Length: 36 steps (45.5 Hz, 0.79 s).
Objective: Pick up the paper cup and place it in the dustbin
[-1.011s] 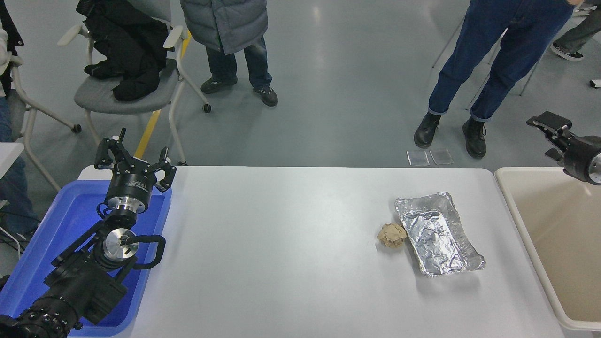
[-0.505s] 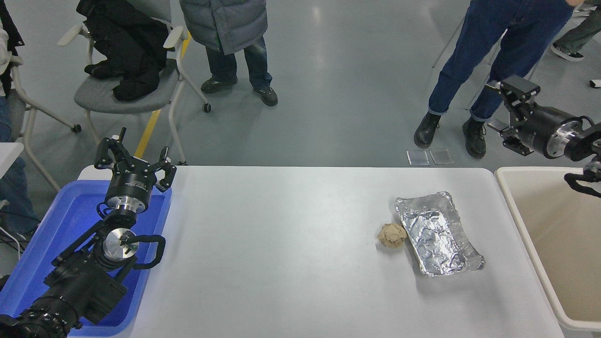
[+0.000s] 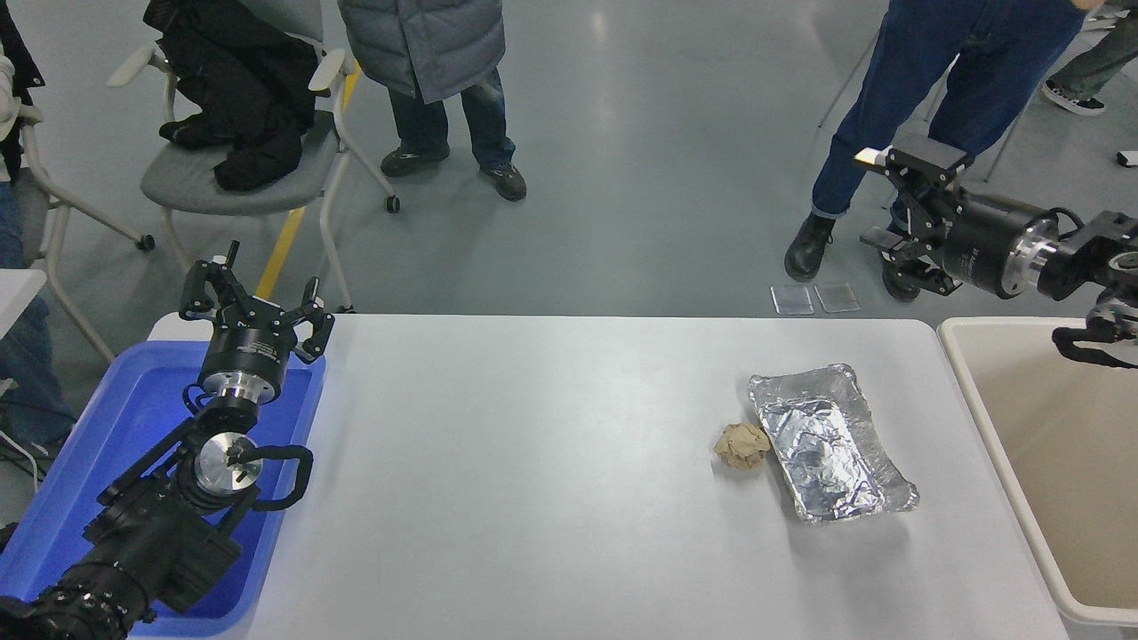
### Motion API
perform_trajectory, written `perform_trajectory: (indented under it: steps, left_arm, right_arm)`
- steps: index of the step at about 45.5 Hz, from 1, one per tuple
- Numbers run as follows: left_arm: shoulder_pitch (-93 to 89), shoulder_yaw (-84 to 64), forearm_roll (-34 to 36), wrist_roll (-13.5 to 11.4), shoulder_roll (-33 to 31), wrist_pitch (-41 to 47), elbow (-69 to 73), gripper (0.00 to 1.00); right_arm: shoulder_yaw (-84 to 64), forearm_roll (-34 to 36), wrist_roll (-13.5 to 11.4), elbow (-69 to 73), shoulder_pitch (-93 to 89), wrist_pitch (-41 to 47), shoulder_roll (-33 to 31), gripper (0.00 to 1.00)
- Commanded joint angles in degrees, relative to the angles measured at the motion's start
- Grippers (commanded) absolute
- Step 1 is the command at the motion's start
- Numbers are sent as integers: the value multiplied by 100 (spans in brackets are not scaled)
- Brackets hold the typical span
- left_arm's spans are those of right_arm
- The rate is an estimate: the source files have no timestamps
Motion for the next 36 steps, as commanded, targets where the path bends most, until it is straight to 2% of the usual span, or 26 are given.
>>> perform_trajectory:
  steps: [1, 8, 18, 29, 36]
  left_arm:
    - [0, 0, 0, -6, 0, 0, 0, 99]
    - [9, 0, 0, 3, 0, 0, 0, 99]
    - [9, 0, 0, -6, 0, 0, 0, 99]
    - [9, 0, 0, 3, 0, 0, 0, 99]
    - [9, -9, 0, 3, 0, 0, 0, 99]
  right_arm:
    - [-1976, -800, 0, 810, 1490, 68, 23, 100]
    - [-2978, -959, -8, 1302, 2483, 68, 313, 100]
    - [-4332, -976, -17, 1707, 3819, 173, 1253, 100]
    - [-5054, -924, -26, 2075, 4813, 972, 2255, 100]
    - [-5273, -845, -35, 2137, 5147, 1631, 2651, 100]
